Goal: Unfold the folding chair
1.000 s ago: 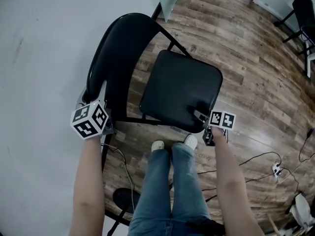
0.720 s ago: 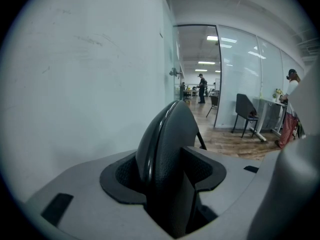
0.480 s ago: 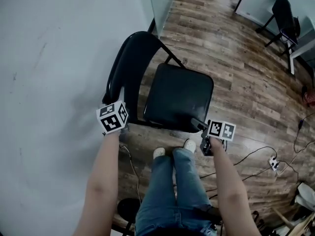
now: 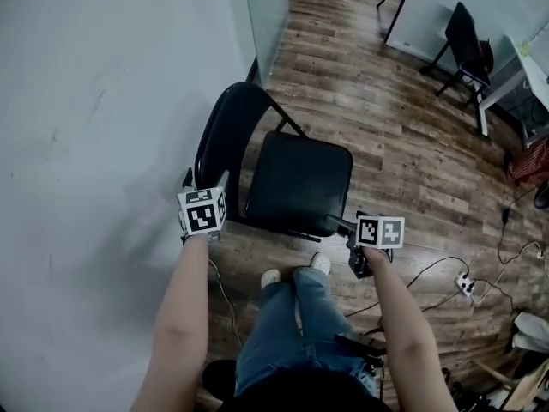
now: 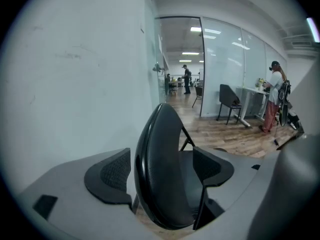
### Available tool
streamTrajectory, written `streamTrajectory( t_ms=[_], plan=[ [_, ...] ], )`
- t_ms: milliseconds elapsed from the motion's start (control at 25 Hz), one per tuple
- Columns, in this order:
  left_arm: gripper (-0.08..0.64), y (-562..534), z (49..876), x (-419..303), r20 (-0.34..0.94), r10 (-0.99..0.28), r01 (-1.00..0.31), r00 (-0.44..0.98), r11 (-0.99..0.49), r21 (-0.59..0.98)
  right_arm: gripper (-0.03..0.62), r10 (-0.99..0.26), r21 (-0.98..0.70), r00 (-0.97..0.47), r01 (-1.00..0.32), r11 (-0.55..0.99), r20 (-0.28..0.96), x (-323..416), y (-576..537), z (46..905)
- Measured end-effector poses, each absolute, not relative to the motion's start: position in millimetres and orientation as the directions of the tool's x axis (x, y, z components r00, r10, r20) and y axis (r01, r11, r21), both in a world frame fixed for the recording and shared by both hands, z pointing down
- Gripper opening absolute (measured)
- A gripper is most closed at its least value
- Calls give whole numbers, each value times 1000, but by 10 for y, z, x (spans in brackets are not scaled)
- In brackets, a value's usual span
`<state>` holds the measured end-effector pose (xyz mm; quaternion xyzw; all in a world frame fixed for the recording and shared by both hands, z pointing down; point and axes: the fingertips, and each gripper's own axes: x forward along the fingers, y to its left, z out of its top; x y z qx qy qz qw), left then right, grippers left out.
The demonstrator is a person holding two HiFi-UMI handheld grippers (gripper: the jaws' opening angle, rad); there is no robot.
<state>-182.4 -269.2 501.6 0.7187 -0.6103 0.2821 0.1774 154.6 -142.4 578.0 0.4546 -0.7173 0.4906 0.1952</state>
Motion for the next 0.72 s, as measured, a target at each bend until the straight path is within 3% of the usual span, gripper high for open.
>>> streamTrajectory(
  t_ms=[480, 720],
  plan=[
    [373, -2395, 4239, -1569, 553, -809, -970, 199, -242, -6, 482, -542, -446, -496, -864, 233, 678, 1514, -1574, 4867],
    [376, -2325, 3894, -1471, 525, -820, -961, 229, -277, -13, 480, -545, -452, -488, -867, 211, 681, 1527, -1584, 4569]
  ],
)
